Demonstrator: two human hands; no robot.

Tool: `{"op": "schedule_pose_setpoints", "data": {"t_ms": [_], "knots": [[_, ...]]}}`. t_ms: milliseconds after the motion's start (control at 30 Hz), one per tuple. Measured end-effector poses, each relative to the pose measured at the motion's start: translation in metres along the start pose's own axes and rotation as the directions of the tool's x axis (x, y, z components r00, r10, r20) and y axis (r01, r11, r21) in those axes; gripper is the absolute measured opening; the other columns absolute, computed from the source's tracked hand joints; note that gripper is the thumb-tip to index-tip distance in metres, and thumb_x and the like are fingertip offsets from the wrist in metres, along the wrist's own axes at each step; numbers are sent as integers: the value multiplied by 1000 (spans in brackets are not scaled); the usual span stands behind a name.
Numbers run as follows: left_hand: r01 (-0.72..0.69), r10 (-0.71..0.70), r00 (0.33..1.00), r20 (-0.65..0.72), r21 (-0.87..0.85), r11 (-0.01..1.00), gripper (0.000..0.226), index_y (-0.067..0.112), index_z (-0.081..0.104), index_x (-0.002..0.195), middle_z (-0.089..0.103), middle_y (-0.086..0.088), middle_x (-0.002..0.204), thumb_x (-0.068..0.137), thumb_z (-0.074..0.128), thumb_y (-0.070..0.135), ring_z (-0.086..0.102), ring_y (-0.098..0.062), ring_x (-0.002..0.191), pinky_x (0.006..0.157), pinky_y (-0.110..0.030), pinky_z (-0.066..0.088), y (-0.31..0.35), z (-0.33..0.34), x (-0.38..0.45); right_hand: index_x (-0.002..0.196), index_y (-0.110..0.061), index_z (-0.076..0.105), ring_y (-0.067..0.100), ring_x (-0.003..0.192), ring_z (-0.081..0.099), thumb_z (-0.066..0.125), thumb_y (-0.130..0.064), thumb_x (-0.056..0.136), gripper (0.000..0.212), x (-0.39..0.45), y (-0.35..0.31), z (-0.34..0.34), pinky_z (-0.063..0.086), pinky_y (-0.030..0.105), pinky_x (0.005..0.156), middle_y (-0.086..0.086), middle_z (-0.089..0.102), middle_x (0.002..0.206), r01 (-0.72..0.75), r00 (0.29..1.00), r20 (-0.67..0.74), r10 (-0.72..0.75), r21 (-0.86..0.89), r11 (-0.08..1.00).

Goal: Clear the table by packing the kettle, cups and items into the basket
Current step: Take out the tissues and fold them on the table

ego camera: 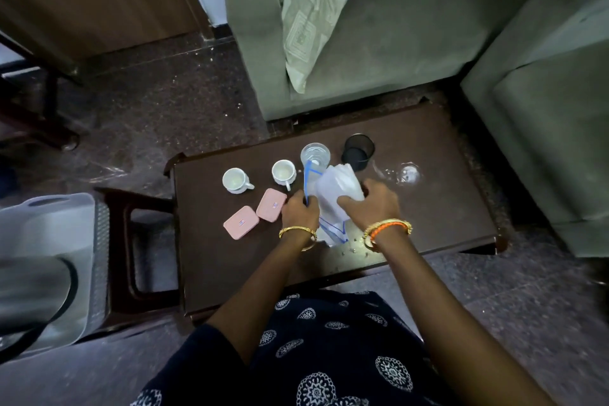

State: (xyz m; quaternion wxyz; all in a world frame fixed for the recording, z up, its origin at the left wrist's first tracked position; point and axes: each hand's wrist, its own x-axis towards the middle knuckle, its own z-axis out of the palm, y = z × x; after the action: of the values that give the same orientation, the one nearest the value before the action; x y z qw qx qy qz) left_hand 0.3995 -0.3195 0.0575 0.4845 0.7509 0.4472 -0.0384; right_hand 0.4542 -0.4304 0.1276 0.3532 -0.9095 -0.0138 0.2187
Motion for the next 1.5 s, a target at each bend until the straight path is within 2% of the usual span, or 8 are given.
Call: {"op": "schedule_pose_setpoints", "data": {"t_ms": [167,367,567,767,900,1133,1367,1500], "knots": [[66,-37,983,178,-158,985,15,8,59,87,64,-26,102,89,47,16,63,-38,97,86,-45,53,31,30,3,82,-8,58,23,66,55,65,-3,76,11,21,37,-58,53,29,63,11,57,79,-120,958,-158,240,539,834],[268,-88,918,387,-443,856,20,18,59,76,66,1,68,90,47,11,67,-8,51,53,-28,56,68,65,6,95,-13,59,24,71,61,61,0,65,32,46,83,-104,50,30,57,4,63,81,-93,810,-195,554,889,449],[380,-229,833,504,-220,898,20,10,51,111,62,-10,89,97,37,6,65,-23,65,76,-44,55,50,100,25,88,-14,63,22,73,63,61,3,75,22,65,106,-103,50,22,45,3,64,82,-86,771,-49,635,980,180],[417,-443,747,496,171,893,38,-2,38,135,58,-20,121,98,32,7,66,-12,46,49,-25,50,8,127,37,107,-8,55,28,76,61,59,3,78,31,81,120,-70,51,35,57,15,60,98,-232,756,111,646,967,105],[253,-291,929,228,184,950,46,-7,43,128,52,-24,132,90,55,16,53,-36,121,97,-36,42,18,120,33,113,-4,57,33,96,60,62,8,77,38,85,120,-52,57,35,59,15,60,106,-267,781,120,614,951,154],[695,-234,619,750,-384,608,70,13,62,99,63,-11,99,80,36,75,62,-31,92,75,-43,55,81,81,22,102,-2,63,-6,75,63,63,13,79,28,66,102,-23,51,11,69,8,62,96,-8,957,-205,206,689,725],[663,-201,733,650,-615,426,31,20,49,108,57,-4,101,101,23,35,51,-26,104,101,-31,35,81,46,40,99,-3,60,21,116,52,52,22,65,43,40,71,-2,45,25,99,17,57,120,232,961,21,-275,477,848],[548,-220,802,555,-538,641,31,11,52,116,62,-13,105,98,37,31,52,-28,101,86,-36,45,72,28,35,111,3,55,23,120,49,57,0,70,42,32,58,-5,50,22,87,11,53,127,162,955,141,-261,489,857]]}}
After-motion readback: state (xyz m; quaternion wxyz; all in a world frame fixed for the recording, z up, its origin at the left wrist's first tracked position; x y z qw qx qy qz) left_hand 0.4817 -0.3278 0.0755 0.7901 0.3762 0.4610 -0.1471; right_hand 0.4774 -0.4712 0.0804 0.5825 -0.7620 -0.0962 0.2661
